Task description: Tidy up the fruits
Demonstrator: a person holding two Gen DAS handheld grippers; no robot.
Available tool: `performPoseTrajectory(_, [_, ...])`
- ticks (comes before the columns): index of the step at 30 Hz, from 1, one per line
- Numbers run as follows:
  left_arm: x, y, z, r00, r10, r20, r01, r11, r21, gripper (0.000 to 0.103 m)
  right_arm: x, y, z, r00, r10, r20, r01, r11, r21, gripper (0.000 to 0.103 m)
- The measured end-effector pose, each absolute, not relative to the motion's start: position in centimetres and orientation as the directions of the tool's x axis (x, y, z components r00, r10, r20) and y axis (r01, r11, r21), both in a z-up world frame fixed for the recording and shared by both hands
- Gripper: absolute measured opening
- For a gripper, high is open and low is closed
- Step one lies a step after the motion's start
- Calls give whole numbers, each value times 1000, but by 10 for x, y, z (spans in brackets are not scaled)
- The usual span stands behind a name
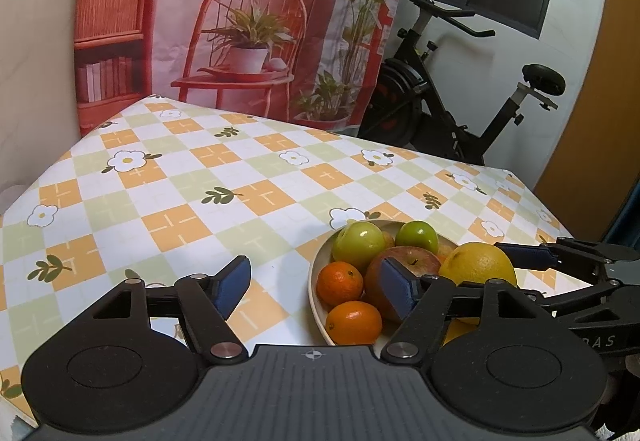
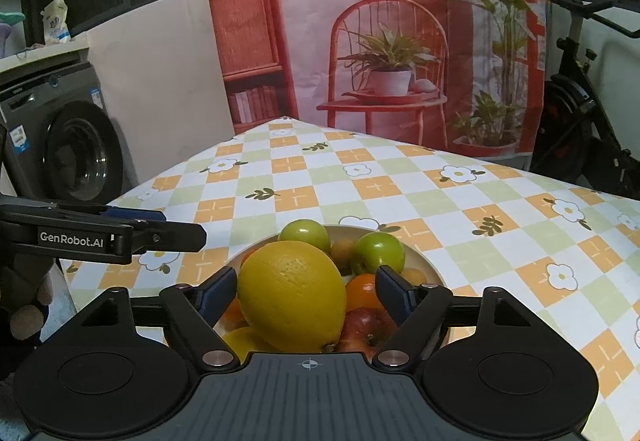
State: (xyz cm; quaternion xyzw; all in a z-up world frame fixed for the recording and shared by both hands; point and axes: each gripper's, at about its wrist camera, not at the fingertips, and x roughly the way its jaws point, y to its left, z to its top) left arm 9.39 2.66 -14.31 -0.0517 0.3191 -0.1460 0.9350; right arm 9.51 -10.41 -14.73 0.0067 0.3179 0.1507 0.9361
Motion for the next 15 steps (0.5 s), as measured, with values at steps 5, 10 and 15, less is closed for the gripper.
performPoseTrajectory(5, [93, 28, -141, 754, -311, -579, 241, 950, -197, 82, 93, -106, -145, 758, 291, -584, -280, 953, 113, 87])
performPoseTrajectory(10, [92, 26, -132, 753, -310, -580, 254, 951, -178, 96, 87, -110, -137, 776, 287, -562, -268, 956, 118, 103])
performPoseTrajectory(15, [86, 23, -118, 756, -301, -581, 272, 952, -139, 98, 75, -122, -122, 813, 224, -538, -201, 974, 101, 103])
